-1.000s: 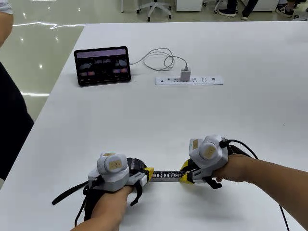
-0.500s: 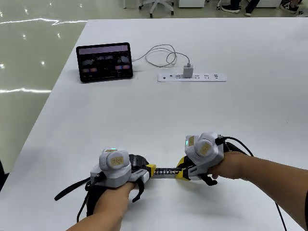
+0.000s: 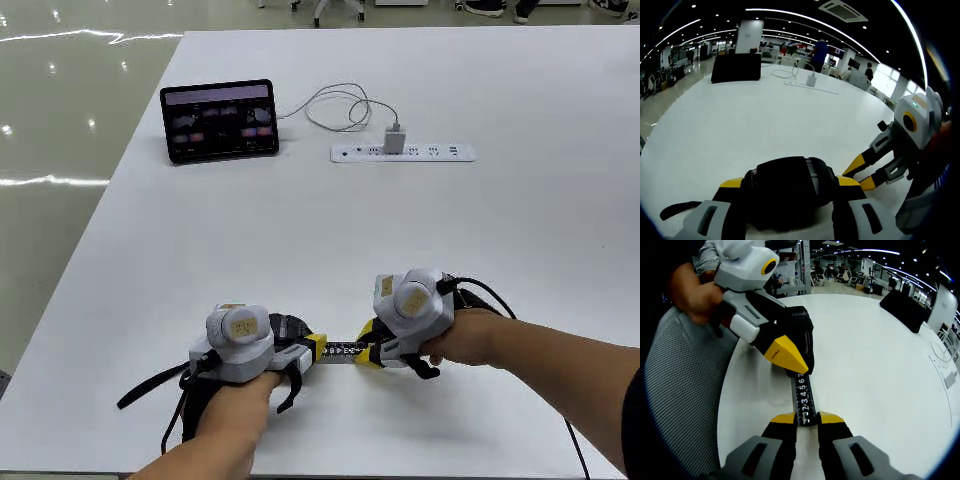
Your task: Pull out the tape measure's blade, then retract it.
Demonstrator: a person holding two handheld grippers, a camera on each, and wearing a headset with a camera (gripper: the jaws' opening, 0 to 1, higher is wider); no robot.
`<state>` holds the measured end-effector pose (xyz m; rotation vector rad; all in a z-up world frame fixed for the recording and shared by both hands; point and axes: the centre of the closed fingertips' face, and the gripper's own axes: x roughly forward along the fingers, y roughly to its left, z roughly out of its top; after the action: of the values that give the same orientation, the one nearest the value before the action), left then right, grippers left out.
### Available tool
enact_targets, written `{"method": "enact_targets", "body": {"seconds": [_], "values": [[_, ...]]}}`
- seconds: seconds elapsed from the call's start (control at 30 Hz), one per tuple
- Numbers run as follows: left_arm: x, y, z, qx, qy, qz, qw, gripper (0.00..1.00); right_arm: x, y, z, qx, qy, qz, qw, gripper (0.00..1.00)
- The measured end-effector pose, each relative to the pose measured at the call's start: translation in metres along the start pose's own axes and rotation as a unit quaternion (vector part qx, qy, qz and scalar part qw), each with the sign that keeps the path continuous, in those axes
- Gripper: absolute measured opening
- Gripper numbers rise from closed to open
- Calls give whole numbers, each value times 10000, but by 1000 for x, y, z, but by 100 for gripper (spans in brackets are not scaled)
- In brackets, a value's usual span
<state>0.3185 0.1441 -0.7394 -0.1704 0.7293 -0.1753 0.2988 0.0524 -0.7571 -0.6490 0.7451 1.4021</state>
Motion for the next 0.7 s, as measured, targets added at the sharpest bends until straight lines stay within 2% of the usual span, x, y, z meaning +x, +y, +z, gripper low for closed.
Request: {"method": "enact_targets", "body": {"seconds": [0.17, 0.7], "values": [[1, 0, 1, -12, -8, -4, 10000, 65, 7, 4, 9, -50, -69, 48, 10000, 11], [1, 1, 1, -156, -9, -18, 9999, 65, 12, 7, 16, -14, -208, 84, 9997, 11]]}}
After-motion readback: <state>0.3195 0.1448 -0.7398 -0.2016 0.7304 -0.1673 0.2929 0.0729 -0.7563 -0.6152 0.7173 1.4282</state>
